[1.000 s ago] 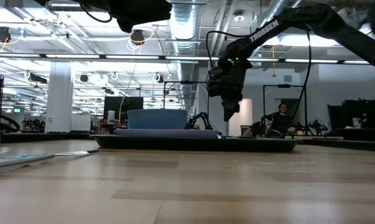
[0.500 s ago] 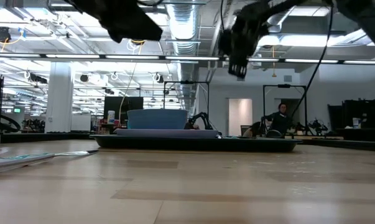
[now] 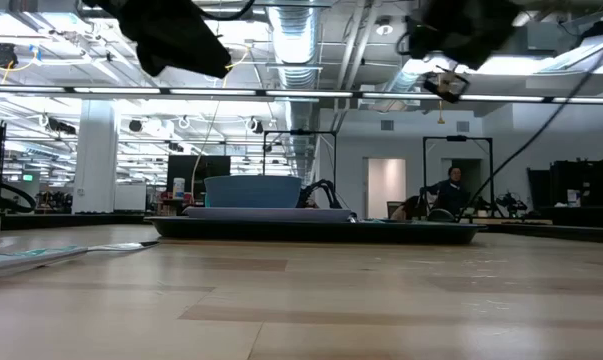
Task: Set up tray
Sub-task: Put the blue knife on top of the black napkin to the right of the blue fork
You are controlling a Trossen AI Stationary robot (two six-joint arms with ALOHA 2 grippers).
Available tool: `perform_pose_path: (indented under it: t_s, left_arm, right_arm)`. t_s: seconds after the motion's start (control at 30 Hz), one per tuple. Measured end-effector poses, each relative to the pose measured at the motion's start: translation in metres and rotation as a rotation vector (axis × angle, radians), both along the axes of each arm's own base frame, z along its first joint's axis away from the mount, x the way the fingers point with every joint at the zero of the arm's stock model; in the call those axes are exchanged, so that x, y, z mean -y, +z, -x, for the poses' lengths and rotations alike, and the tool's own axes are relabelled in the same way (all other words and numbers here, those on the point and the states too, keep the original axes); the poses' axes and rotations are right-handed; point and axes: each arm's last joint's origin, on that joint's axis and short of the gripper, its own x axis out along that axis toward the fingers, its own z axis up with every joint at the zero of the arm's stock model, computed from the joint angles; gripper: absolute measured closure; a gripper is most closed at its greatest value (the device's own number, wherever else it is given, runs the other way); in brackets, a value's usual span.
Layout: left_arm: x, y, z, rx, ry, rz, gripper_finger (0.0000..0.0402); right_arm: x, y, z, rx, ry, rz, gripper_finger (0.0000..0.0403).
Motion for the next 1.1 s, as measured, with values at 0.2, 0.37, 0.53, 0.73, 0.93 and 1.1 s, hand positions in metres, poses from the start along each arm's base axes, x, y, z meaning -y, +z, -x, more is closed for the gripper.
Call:
perform_pose_path:
  t_s: [0.2, 0.37, 0.53, 0.73, 0.93, 1.1]
  left_arm:
    - [0.031, 0.008, -0.012, -0.058, -0.023, -0.025, 0.0274]
    - [0.047, 0.007, -0.030, -0.117, -0.064, -0.089, 0.0274]
    - [0.050, -0.004, -0.034, -0.269, -0.035, -0.075, 0.0274]
    - [0.051, -0.024, -0.028, -0.464, -0.033, -0.058, 0.0274]
    - [0.059, -0.040, -0.032, -0.548, -0.075, 0.044, 0.0274]
    - [0.063, -0.044, -0.035, -0.577, -0.081, 0.201, 0.0274]
  right_arm:
    - [-0.033, -0.051, 0.037, 0.109, -0.114, 0.007, 0.0394]
    - [-0.050, -0.072, 0.048, 0.106, -0.393, 0.044, 0.0400]
    - [-0.073, -0.070, 0.051, 0.226, -0.646, 0.108, 0.0399]
    - [-0.106, -0.077, 0.056, 0.355, -0.823, 0.256, 0.0402]
    - [-0.136, -0.102, 0.062, 0.369, -0.934, 0.358, 0.0402]
    - [-0.155, -0.106, 0.058, 0.420, -0.890, 0.300, 0.0401]
